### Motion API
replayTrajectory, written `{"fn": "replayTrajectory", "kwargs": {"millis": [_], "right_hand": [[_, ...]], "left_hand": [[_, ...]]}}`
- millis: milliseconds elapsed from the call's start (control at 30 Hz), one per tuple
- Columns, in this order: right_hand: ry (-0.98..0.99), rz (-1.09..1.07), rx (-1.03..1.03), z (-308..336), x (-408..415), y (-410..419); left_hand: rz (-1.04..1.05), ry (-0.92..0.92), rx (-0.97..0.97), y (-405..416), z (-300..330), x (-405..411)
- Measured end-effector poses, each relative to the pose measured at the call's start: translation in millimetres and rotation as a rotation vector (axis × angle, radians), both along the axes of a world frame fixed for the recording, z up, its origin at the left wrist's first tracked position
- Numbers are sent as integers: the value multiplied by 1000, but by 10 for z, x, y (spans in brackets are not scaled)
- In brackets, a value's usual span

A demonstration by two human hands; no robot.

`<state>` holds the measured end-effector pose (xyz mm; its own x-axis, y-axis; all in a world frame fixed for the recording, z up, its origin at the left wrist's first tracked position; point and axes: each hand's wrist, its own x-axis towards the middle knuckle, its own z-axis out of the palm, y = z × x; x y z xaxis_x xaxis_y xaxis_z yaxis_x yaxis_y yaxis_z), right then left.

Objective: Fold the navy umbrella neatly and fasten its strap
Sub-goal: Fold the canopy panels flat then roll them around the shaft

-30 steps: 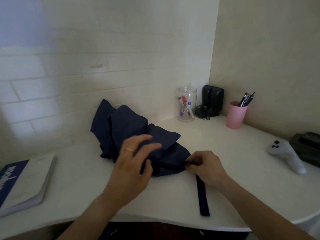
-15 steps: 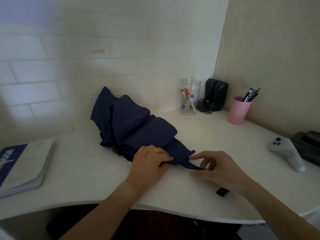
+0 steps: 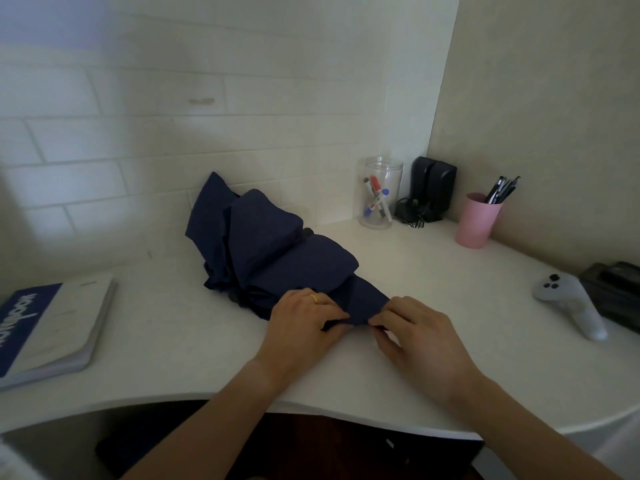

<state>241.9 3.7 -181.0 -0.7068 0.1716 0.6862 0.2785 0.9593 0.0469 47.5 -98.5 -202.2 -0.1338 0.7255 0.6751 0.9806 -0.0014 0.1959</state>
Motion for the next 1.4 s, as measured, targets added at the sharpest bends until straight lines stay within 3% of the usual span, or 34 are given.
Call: {"fn": "replayTrajectory", "kwargs": {"millis": [133, 200, 267, 333, 400, 500, 633, 833, 933, 1100, 1167, 1233, 1300, 1400], "right_hand": [[28, 11, -90, 61, -27, -21], [37, 18, -173, 79, -25, 3], [63, 37, -264, 115, -48, 37], [104, 71, -389, 185, -145, 46], [134, 80, -514, 267, -280, 46], [54, 87, -617, 384, -456, 46], [-168, 78, -649, 485, -621, 43], [-225, 87, -689, 641, -913, -93], [-62, 37, -691, 814, -1150, -249], [454, 191, -1194, 1134, -1191, -281], [557, 296, -1407, 1206, -1041, -229], [595, 411, -1592, 1245, -912, -206], [623, 487, -1714, 1270, -846, -215], [662, 517, -1818, 1302, -821, -253]], "left_hand": [[57, -33, 102, -201, 123, -1], [229, -145, 252, -396, 244, -107], [549, -331, 328, -521, 344, -308], [754, -658, 171, -544, 399, -571], [702, -860, -37, -513, 440, -760], [528, -844, -152, -420, 455, -856], [393, -917, -4, -334, 524, -851], [223, -1139, 324, -246, 926, -594], [141, -1112, 354, -185, 1350, -381], [-105, -1061, 235, -203, 1893, -217], [-83, -712, 286, -331, 1896, -331], [21, -403, 172, -427, 1819, -508], [65, -445, -83, -448, 1679, -620], [-120, -742, -276, -337, 1514, -635]]}}
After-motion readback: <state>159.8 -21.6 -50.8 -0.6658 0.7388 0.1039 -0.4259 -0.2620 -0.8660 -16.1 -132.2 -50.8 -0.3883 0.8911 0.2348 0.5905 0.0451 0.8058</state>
